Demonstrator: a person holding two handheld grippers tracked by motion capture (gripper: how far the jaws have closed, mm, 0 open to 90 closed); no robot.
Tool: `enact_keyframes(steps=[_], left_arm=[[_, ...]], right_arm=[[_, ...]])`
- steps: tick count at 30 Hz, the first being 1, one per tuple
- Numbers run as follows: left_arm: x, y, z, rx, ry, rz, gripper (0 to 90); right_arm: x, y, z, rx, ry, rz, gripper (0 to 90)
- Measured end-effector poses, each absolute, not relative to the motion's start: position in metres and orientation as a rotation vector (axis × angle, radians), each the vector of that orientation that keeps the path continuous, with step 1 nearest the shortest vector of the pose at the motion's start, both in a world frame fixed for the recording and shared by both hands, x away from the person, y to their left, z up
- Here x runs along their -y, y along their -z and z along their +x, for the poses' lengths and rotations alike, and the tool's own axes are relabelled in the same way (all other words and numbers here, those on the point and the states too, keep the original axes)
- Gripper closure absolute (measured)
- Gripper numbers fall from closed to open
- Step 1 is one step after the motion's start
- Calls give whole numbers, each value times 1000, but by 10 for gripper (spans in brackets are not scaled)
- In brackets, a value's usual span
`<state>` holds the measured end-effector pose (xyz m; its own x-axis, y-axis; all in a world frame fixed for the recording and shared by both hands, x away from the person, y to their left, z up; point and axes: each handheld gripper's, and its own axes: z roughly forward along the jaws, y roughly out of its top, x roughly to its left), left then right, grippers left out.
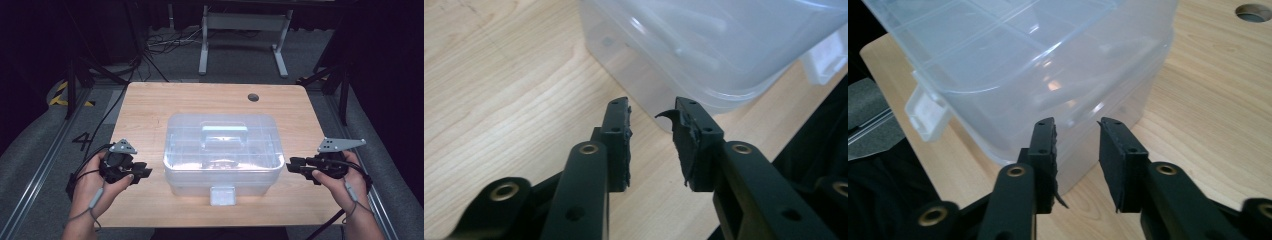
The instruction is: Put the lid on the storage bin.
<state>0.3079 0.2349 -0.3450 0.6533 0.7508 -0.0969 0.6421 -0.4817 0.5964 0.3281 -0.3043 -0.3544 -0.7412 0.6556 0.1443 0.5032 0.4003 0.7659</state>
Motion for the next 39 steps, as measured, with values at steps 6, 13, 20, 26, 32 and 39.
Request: enact_keyframes(steps=[6, 13, 20, 26, 32, 39], left_arm=[[-245, 348, 308, -1099, -296, 2238, 609], [-252, 355, 315, -1116, -327, 2206, 569], [-254, 368, 328, -1144, -324, 2181, 541], [-258, 380, 338, -1165, -326, 2174, 509], [-261, 389, 345, -1191, -320, 2167, 482], [-262, 402, 355, -1214, -320, 2189, 438]], right_arm=[[311, 351, 339, -2418, -1263, 1055, 615], [317, 356, 353, -2338, -1225, 1104, 534], [333, 372, 368, -2288, -1196, 1170, 484], [348, 388, 377, -2259, -1168, 1226, 460], [360, 402, 383, -2254, -1124, 1272, 426], [368, 415, 386, -2254, -1107, 1317, 403]])
